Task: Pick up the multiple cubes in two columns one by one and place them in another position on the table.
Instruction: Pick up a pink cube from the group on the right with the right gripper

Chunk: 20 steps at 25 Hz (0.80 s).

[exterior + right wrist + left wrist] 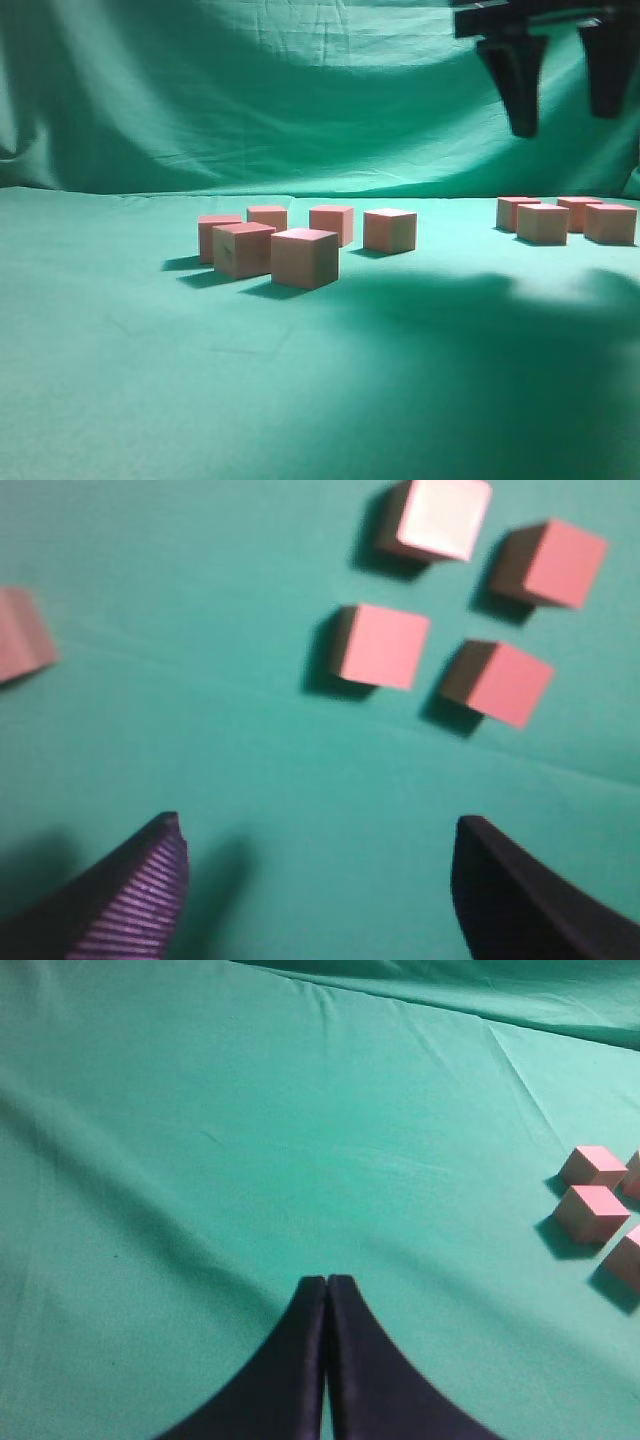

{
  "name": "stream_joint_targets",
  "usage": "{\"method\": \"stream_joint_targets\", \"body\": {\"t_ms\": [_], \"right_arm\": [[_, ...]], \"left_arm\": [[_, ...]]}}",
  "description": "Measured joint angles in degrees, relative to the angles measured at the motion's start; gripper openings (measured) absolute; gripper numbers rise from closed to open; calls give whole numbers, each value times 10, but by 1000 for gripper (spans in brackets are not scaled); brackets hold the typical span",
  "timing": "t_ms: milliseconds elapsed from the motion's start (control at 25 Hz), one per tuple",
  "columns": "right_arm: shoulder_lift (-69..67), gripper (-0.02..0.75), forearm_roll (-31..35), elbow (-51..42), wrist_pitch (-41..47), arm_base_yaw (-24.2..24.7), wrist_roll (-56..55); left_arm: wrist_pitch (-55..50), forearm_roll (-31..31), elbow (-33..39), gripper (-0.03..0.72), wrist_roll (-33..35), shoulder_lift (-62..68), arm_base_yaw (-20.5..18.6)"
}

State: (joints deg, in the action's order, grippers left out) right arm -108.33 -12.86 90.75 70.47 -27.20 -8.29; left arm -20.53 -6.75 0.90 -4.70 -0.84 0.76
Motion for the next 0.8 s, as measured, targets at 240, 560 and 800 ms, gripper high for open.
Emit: {"method": "stream_joint_targets", "body": {"t_ms": [240,560,800], "right_arm": [[-22,527,49,-36,-110,65,-8],[-70,527,43,-36,-178,70,-8],[-100,527,23,-36,-224,70,-8]], "left_arm": [[0,0,0,0,0,0,0],[0,0,0,0,0,0,0],[0,0,0,0,0,0,0]]}}
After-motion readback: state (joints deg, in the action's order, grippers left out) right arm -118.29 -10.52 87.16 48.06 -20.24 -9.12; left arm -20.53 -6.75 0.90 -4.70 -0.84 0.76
